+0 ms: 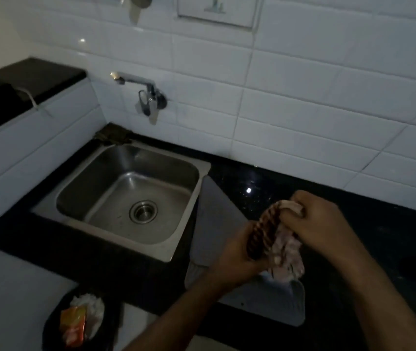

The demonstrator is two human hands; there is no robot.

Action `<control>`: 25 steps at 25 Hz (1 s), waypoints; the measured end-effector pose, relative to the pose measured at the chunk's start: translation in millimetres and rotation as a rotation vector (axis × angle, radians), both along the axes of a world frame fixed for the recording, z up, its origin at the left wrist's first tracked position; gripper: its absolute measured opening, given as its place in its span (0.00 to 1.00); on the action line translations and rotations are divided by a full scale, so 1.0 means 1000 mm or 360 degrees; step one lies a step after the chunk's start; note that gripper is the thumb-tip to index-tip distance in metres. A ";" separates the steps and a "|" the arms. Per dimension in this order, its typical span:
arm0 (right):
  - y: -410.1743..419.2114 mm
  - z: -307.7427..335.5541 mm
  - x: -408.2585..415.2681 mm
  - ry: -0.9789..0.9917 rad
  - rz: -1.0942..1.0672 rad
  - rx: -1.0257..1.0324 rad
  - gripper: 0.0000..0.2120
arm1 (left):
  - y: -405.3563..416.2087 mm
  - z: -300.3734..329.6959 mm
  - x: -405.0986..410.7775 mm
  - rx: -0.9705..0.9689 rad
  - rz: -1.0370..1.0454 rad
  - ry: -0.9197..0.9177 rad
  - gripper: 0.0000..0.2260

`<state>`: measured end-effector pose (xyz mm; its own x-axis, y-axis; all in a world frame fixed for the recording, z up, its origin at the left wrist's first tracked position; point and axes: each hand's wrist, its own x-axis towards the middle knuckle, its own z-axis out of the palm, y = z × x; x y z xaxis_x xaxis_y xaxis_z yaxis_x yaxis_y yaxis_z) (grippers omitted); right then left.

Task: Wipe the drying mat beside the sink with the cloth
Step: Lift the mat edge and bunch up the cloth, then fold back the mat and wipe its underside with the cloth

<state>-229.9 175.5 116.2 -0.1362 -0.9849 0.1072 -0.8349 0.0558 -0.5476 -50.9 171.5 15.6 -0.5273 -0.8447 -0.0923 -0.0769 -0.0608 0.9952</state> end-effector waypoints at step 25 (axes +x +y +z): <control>-0.053 -0.072 -0.076 -0.0886 0.0393 0.0443 0.04 | 0.056 -0.040 -0.017 -0.0172 0.0639 -0.1720 0.21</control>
<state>-305.8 122.9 44.7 0.1352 -0.9750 -0.1764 -0.4382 0.1009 -0.8932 -67.7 227.0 -24.8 0.0905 -0.9644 -0.2485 -0.8851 -0.1923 0.4238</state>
